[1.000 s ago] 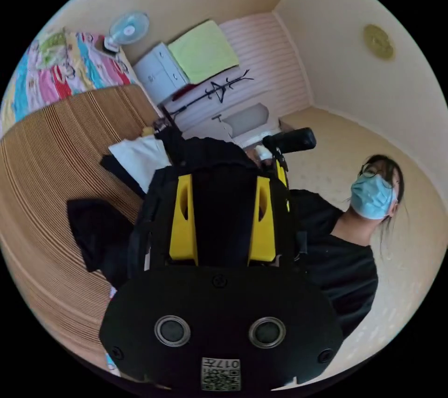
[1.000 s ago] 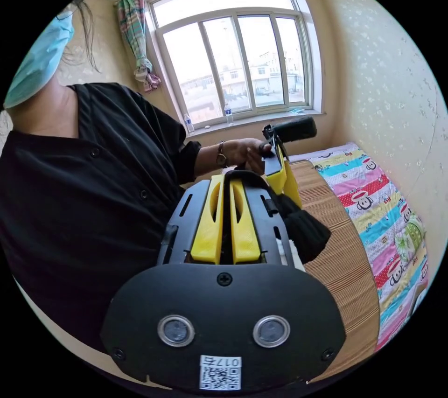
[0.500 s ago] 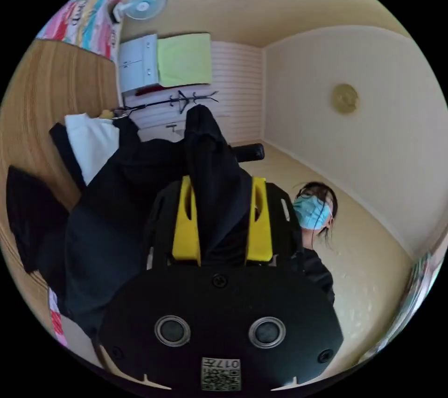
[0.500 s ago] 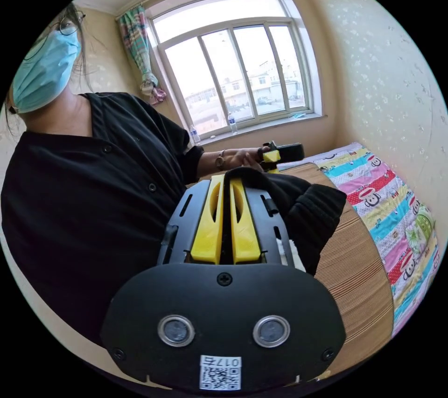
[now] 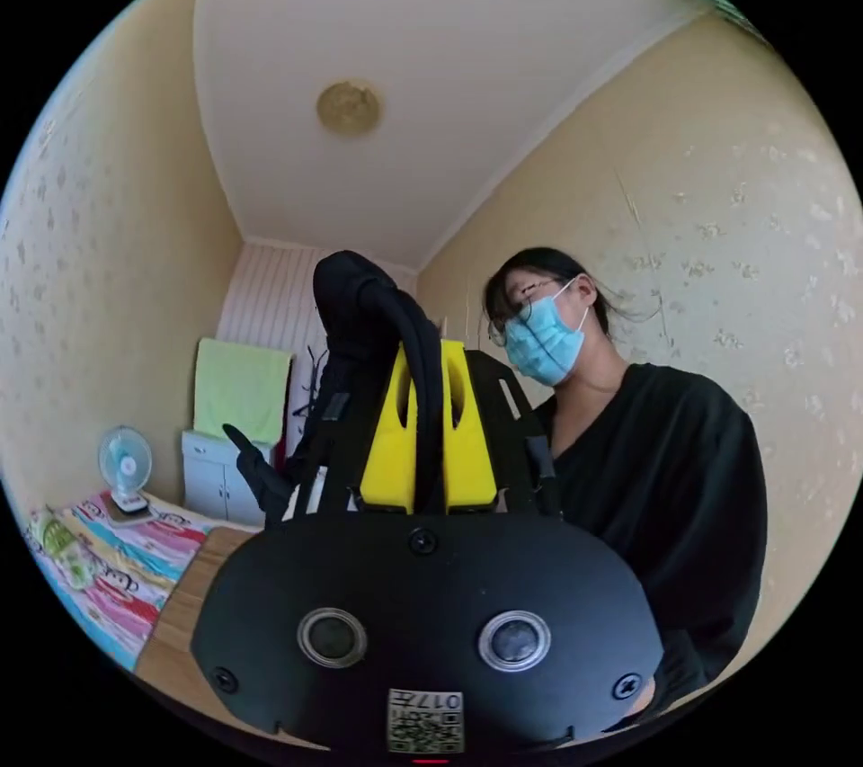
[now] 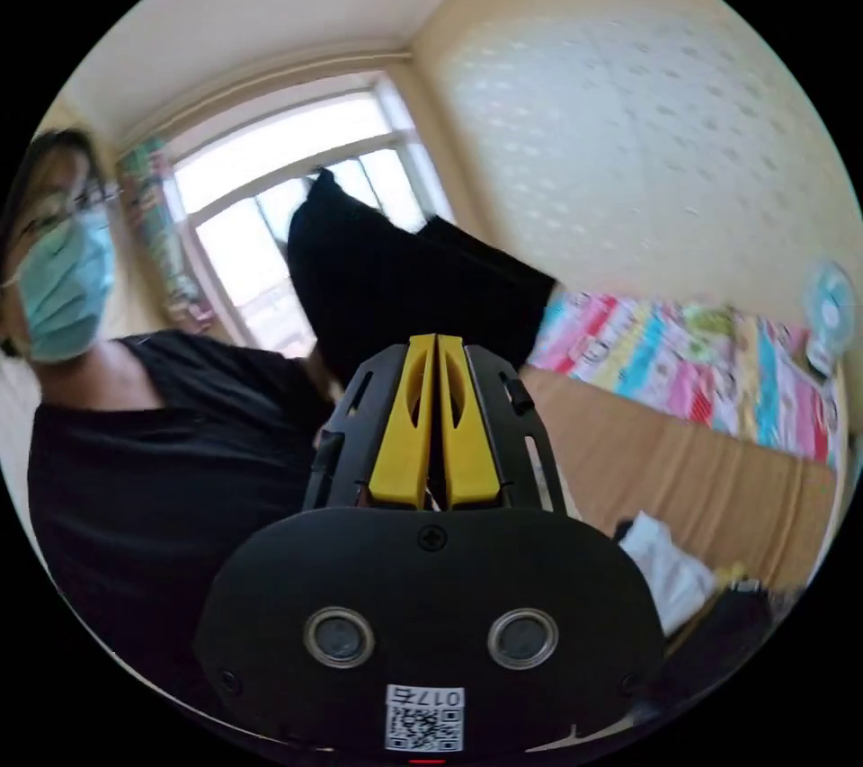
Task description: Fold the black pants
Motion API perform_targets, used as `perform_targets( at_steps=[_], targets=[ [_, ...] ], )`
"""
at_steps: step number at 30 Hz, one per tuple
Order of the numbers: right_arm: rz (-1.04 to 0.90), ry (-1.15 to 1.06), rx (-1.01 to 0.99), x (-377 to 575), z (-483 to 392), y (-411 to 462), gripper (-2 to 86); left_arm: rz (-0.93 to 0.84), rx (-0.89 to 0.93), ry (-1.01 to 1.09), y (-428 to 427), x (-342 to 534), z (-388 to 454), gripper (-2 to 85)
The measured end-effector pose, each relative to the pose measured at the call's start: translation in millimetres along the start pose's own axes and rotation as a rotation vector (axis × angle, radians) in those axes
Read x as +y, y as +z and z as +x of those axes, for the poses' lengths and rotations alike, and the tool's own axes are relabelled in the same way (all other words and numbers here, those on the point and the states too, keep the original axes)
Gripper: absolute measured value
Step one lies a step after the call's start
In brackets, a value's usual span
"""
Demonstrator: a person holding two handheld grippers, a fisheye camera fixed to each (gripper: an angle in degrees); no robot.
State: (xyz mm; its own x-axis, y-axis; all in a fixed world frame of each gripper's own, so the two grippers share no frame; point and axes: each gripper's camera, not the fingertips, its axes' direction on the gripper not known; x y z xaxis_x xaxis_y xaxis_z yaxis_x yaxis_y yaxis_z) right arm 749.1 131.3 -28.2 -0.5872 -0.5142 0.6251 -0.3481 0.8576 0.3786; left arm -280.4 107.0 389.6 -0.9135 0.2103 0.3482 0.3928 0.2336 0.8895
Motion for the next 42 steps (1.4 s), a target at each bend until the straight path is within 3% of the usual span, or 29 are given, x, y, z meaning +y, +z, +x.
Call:
perform_targets(
  at_steps=[2,3,7,10,13,15,20,22,26,28,31,35,39,42],
  targets=[
    [-0.062,0.101,0.051,9.3,41.3,14.6,2.5,0.033,0.055,0.023,-1.9,-2.3,8.4,3.8],
    [-0.092,0.124,-0.016,15.8,66.6,28.0,4.3,0.05,0.078,0.04,-0.6,-1.9,15.0,3.9],
    [0.01,0.154,-0.538,27.1,126.1,78.2,12.5,0.038,0.07,0.027,18.5,5.7,32.8,3.8],
    [0.021,0.21,-0.7,13.0,118.0,110.6,14.2,-0.054,-0.117,-0.062,41.5,18.5,47.5,3.8],
    [0.017,0.214,-0.812,-12.9,99.7,128.9,17.0,-0.223,-0.439,-0.183,64.7,38.4,55.9,3.7],
    [0.019,0.27,-0.826,-29.1,104.9,137.2,18.1,-0.429,-0.608,-0.213,101.2,66.5,60.2,3.6],
    [-0.005,0.41,-0.754,-64.3,140.8,161.2,24.3,-0.675,-0.76,-0.34,174.4,160.1,63.5,3.4],
    [-0.23,0.463,-0.744,-76.5,160.3,193.9,28.4,-0.771,-0.819,-0.357,199.2,195.1,69.3,3.4],
    [-0.44,0.597,-0.761,-72.6,174.9,242.2,31.6,-0.969,-0.934,-0.335,267.2,272.3,83.7,3.3],
    [-0.6,0.551,-0.63,-76.7,157.1,268.8,30.2,-1.019,-0.984,-0.314,293.4,296.3,89.5,3.1],
    [-0.652,0.506,-0.441,-80.8,141.1,278.4,24.5,-0.928,-1.061,-0.385,294.7,311.2,96.8,3.8],
    [-0.591,0.464,-0.54,-85.4,132.3,273.5,18.5,-0.745,-0.994,-0.407,268.0,302.3,124.8,6.5],
    [-0.555,0.162,-0.55,-125.1,76.7,234.8,14.8,-0.577,-0.867,-0.318,226.8,266.6,187.0,6.1],
    [-0.474,-0.038,-0.579,-161.4,32.1,186.4,14.0,-0.475,-0.92,-0.306,171.0,237.4,234.6,5.2]
  ],
)
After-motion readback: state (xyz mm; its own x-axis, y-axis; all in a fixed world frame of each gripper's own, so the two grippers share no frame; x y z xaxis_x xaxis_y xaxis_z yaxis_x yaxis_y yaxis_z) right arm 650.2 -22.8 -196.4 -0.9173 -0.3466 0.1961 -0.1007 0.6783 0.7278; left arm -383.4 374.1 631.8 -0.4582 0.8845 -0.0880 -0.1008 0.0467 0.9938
